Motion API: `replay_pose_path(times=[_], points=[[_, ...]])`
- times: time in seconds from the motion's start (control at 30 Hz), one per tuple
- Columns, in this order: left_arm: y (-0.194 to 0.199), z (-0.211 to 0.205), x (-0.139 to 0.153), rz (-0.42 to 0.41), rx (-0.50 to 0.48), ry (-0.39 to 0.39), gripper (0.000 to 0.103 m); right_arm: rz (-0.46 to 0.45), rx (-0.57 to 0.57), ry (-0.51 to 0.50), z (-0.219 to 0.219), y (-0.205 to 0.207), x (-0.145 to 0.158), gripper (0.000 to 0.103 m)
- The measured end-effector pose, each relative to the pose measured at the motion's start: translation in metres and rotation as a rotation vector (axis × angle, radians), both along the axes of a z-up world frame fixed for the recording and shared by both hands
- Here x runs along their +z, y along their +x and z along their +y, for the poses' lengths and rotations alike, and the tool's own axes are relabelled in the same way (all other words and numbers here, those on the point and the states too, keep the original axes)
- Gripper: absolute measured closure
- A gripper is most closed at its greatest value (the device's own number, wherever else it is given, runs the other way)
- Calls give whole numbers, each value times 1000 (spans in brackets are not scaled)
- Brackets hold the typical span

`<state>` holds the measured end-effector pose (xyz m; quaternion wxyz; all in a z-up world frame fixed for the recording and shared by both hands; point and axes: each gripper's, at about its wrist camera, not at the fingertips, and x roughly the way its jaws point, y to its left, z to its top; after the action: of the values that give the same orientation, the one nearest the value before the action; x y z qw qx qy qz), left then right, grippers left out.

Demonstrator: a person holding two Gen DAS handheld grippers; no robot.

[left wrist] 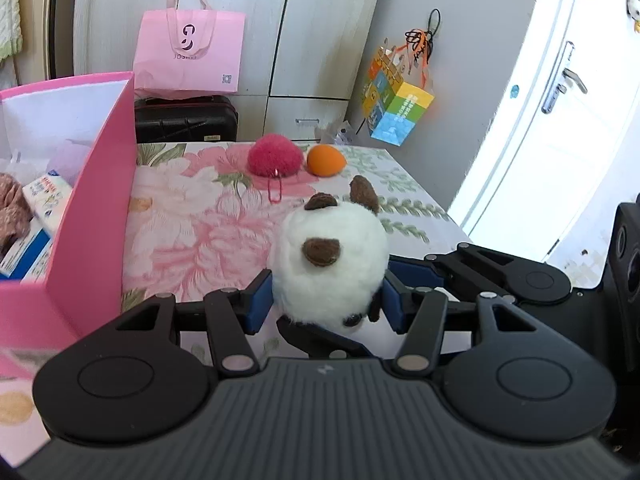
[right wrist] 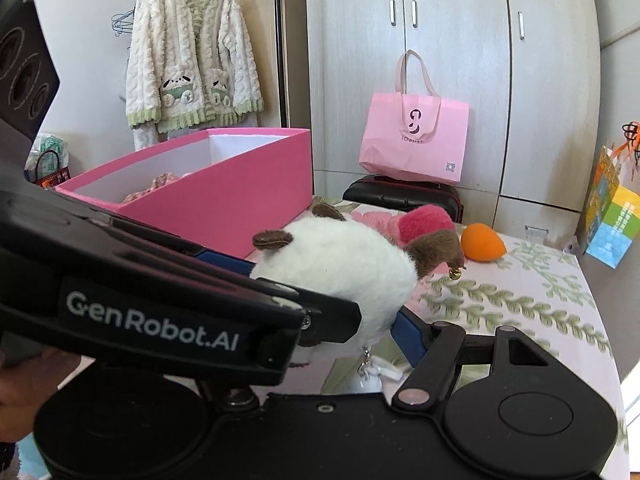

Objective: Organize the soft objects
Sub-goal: 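Lift the white plush with the left tool and carry it over the shoebox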

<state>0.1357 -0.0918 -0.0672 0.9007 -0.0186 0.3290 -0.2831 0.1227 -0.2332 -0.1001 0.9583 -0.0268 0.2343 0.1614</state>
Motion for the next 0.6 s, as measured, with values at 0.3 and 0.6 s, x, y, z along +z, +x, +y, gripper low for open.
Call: replay_pose_path(times=[0.3,0.6], points=[[-40,20,4,-2,-38,-3,49,12,-25,20,15,-42,0,28],[-71,60,38,61,-85,-17,48,58,70,24,33,-73,30,28]])
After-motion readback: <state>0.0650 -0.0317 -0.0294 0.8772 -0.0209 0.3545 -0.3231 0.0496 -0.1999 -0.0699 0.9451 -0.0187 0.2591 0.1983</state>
